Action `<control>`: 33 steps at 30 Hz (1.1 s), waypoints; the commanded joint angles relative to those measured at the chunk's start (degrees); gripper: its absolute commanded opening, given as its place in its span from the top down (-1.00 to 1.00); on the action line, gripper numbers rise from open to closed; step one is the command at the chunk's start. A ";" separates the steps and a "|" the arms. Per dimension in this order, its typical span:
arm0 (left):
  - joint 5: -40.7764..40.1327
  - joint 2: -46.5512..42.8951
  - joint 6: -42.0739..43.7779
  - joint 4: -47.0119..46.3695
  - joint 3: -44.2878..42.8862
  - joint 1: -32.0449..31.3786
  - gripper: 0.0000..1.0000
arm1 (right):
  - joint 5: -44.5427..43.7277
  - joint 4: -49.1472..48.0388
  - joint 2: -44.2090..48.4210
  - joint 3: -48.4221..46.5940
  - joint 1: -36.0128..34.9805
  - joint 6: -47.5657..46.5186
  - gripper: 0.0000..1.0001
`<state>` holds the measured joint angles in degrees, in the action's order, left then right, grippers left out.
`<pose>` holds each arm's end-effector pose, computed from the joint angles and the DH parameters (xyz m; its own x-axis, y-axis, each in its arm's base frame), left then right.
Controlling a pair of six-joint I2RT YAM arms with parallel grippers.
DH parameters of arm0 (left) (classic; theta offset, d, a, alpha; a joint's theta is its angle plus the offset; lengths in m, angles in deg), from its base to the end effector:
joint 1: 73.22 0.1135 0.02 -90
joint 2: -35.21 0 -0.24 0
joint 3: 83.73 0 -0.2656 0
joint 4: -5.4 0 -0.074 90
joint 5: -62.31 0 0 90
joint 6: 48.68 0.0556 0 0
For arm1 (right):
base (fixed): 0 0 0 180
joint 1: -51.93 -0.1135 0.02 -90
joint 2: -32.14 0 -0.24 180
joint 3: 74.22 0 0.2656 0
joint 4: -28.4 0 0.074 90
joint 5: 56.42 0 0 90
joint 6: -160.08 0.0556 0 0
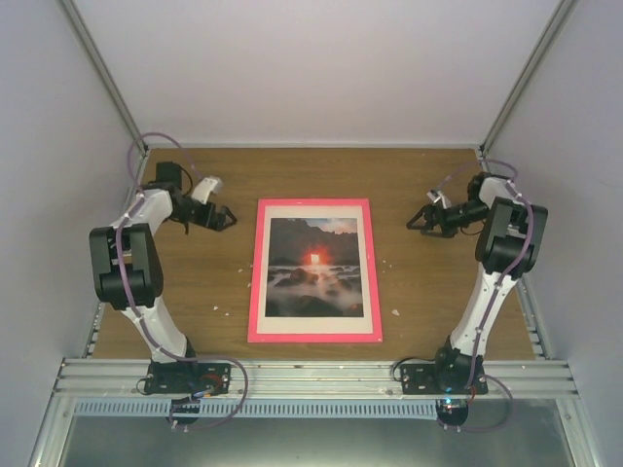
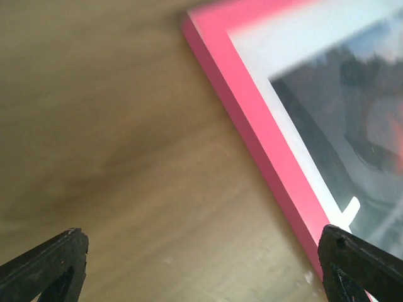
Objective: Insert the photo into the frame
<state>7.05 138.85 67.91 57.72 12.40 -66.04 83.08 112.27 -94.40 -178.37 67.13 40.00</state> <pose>0.3645 0.0140 0.1430 -0.8124 0.2684 -0.5177 0.4862 0.8019 -0.3472 0.3755 -0.0582 0.0995 -0.9900 -0.0683 -0.1236 -0.1392 0.6202 0.7720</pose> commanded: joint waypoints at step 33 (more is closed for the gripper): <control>-19.48 -15.98 -14.78 -9.42 0.91 6.40 -0.98 | 0.08 -38.96 36.00 21.48 10.92 15.06 -0.99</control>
<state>-11.24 125.08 54.65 52.32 12.01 -59.99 82.62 77.05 -61.09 -157.41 78.15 53.31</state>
